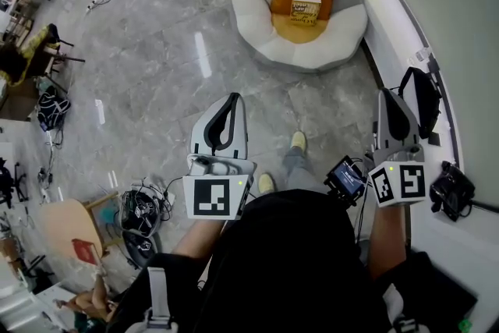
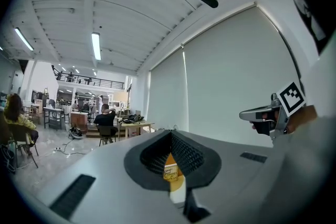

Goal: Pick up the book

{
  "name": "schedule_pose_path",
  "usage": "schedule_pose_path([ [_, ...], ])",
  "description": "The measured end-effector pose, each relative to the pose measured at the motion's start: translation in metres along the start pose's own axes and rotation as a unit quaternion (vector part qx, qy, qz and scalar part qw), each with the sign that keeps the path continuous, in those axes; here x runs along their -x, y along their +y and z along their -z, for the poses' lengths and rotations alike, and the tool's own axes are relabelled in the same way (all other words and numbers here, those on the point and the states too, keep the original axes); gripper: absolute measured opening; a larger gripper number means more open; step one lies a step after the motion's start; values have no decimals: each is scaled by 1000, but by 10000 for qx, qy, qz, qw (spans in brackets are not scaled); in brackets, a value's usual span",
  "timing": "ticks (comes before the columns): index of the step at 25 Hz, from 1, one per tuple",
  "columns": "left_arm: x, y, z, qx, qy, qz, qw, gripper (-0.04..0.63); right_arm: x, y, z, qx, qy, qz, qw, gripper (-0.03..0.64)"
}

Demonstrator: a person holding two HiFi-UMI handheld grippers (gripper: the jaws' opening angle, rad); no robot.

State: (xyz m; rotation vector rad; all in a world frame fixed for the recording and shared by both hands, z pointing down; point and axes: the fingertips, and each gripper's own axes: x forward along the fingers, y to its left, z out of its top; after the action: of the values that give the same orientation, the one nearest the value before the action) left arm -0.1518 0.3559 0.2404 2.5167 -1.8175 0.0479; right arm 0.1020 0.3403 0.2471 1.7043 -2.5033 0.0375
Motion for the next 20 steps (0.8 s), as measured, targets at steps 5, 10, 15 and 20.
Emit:
schedule_pose_path([
  [5, -42, -3, 2, -10, 43, -10, 10000, 10, -29, -28, 3, -32, 47, -16, 10000, 14],
  [10, -81, -10, -5, -166, 138, -21, 9998, 10, -58, -57, 3, -125, 41, -58, 9999, 14],
  [15, -111, -19, -4, -109, 144, -25, 9998, 10, -77, -84, 2, -152, 9, -55, 9999, 12],
  [20, -139, -29, -8, -142, 159, -62, 9998, 10, -93, -106, 5, -187, 38, -107, 9998, 14],
])
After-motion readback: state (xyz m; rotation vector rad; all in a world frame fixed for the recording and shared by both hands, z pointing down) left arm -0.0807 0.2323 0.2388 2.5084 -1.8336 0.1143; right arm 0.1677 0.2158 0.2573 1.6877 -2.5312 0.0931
